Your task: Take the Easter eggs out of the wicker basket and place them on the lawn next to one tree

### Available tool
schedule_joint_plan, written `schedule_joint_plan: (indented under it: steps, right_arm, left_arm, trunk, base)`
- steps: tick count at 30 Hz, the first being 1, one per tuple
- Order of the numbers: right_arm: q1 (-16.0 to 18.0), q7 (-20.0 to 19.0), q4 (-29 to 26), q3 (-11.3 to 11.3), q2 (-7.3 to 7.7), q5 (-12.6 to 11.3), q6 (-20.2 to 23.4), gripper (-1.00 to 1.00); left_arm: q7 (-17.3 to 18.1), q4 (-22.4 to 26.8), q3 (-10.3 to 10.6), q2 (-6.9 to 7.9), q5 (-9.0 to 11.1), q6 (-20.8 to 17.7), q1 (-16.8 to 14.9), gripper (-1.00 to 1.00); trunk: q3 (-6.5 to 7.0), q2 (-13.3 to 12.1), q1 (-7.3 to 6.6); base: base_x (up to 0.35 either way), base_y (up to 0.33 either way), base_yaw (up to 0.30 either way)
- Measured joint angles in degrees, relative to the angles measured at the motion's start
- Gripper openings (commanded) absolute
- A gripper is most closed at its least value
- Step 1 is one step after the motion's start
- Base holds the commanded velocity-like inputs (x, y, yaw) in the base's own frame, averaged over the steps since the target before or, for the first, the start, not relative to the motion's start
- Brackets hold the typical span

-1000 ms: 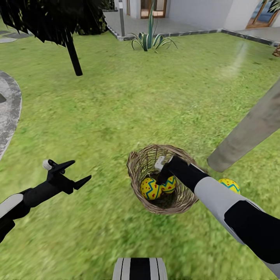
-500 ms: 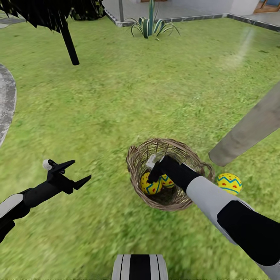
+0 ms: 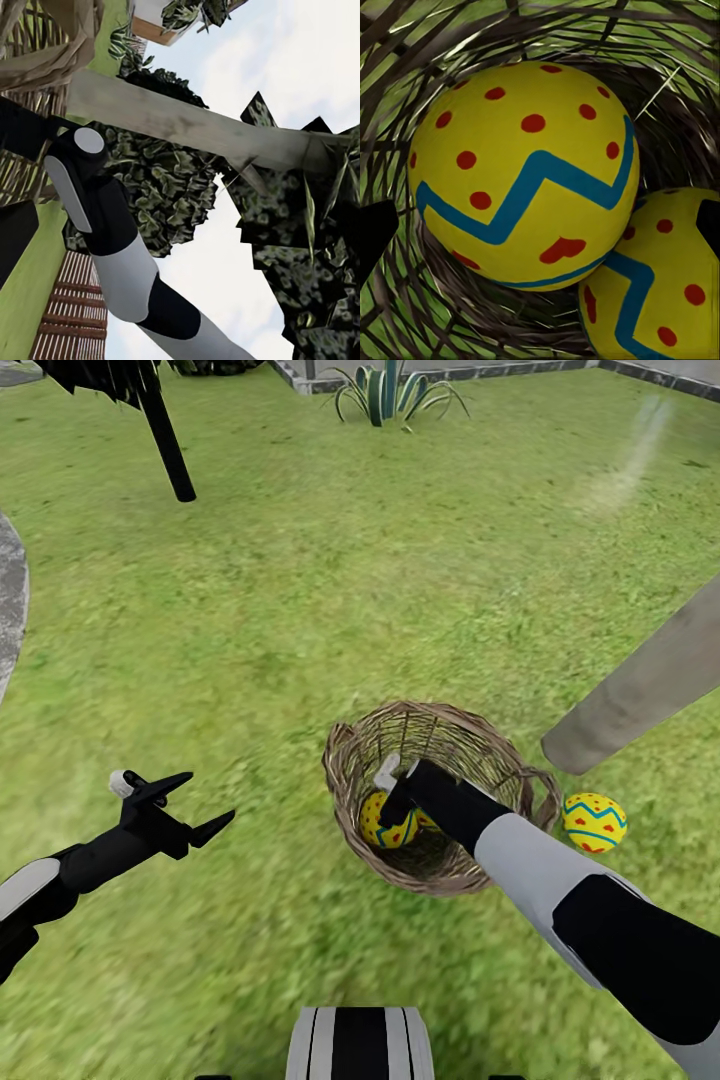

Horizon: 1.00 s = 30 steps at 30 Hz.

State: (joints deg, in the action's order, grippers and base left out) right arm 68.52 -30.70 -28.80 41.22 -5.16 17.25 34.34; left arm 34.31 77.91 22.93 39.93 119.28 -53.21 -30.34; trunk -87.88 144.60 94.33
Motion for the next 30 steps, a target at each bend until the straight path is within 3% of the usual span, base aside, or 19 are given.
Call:
schedule_joint_plan:
  steps: [9, 20, 30]
  right_arm:
    - [0.00, -0.15, -0.54, 0.00, -0.03, 0.13, -0.08, 1.00]
    - [-0.09, -0.24, -0.09, 0.27, -0.15, 0.25, -0.08, 1.00]
    - [-0.16, -1.32, -0.50, 0.36, -0.28, 0.12, -0.20, 1.00]
  left_arm:
    - [0.04, -0.75, 0.00, -0.21, 0.10, 0.00, 0.00, 1.00]
    - [0.13, -2.03, 0.08, -0.44, 0.19, 0.01, 0.00, 1.00]
    - [0.13, -2.11, 0.08, -0.44, 0.19, 0.07, 0.00, 1.00]
  trunk:
    - [-0.44, 0.03, 0.05]
    - [-0.44, 0.03, 0.04]
    - [-0.44, 0.03, 0.05]
  base:
    - [0.006, 0.000, 0.000]
    - [0.244, 0.000, 0.000]
    - [0.014, 0.000, 0.000]
